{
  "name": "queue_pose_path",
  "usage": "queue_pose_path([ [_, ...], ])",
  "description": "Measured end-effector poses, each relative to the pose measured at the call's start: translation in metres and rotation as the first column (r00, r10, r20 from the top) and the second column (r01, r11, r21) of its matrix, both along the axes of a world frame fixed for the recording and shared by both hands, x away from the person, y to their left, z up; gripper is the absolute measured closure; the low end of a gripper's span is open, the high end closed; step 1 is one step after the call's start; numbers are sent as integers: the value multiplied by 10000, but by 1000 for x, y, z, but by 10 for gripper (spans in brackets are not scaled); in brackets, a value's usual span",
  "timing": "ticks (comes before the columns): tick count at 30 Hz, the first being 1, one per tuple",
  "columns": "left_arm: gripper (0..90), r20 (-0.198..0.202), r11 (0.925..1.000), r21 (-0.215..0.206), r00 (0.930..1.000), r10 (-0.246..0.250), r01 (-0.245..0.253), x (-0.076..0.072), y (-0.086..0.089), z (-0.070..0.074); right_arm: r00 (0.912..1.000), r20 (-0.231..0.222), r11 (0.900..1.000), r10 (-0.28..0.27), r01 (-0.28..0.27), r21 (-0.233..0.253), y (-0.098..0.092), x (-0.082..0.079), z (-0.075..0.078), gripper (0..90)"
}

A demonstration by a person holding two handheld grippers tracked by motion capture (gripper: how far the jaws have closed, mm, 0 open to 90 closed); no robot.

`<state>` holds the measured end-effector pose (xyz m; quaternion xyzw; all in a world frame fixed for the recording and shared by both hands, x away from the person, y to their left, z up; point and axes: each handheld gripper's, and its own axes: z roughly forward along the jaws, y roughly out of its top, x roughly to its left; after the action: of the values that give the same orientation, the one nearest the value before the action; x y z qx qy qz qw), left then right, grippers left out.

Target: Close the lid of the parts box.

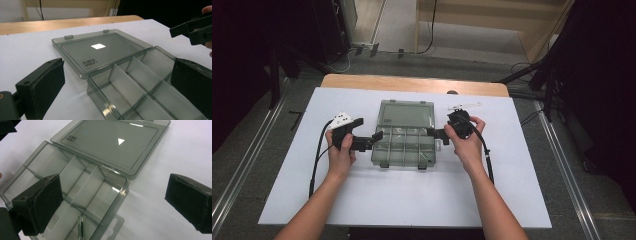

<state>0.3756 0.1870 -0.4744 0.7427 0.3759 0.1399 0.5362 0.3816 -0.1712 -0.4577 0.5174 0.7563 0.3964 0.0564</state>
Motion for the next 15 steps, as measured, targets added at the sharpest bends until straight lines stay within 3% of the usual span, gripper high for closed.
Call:
queue_pose_path([
  [6, 0, -207, 9999, -14, 9997, -113, 113, 17, -5, 0, 9999, -41, 9991, -126, 127, 392, 0, 9, -5, 43],
  [15, 42, -487, 9993, 98, 9981, 366, -362, 38, -8, -2, 9999, -104, 9958, -7, 17, 910, 4, 26, -8, 40],
])
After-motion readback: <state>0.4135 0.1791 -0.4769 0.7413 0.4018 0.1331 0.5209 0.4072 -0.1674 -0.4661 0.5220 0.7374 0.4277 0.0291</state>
